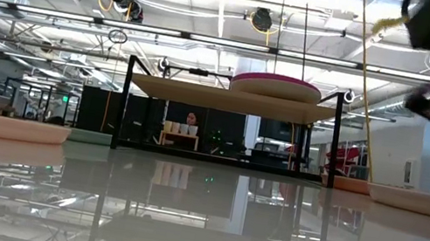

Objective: Place and stack plates onto a shelf
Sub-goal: Stack the pink plate on top of the pink plate on the shelf

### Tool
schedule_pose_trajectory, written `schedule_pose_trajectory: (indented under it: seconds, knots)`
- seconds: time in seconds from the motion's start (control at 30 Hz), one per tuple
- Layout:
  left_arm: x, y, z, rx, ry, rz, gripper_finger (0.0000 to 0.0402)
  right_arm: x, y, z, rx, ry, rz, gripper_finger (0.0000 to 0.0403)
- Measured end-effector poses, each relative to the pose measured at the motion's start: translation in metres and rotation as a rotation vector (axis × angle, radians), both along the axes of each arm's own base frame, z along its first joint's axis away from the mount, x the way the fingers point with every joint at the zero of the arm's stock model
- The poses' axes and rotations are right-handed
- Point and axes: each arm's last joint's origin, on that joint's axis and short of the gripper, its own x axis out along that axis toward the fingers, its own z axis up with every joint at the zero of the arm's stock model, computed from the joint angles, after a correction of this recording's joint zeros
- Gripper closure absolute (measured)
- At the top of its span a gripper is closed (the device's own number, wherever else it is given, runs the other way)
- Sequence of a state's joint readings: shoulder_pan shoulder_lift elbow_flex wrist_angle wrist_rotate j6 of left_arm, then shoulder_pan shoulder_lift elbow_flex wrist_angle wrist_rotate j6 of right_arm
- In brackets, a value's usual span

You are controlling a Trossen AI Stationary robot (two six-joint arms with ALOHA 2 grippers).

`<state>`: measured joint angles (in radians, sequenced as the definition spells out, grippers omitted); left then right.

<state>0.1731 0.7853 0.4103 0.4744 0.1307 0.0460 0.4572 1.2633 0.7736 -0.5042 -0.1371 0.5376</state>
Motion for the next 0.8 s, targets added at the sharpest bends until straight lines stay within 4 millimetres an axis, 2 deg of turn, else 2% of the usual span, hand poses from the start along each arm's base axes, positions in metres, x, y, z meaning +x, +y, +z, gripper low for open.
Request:
schedule_pose_trajectory:
  seconds: [0.23,0.4,0.53,0.8]
  knots:
    - [0.000,0.000,0.000,0.001,0.000,0.000,0.0243,0.019,-0.026,0.050,-0.061,-0.356,-0.176,0.0402]
    - [0.000,0.000,0.000,-0.006,-0.002,-0.001,0.0243,0.020,-0.049,0.093,-0.038,-0.575,-0.240,0.0402]
    - [0.000,0.000,0.000,0.022,-0.002,0.001,0.0243,0.015,-0.069,0.119,-0.155,-0.682,-0.320,0.0402]
    - [0.000,0.000,0.003,0.030,-0.033,0.001,0.0243,0.007,-0.120,0.163,-0.412,-0.757,-0.694,0.0402]
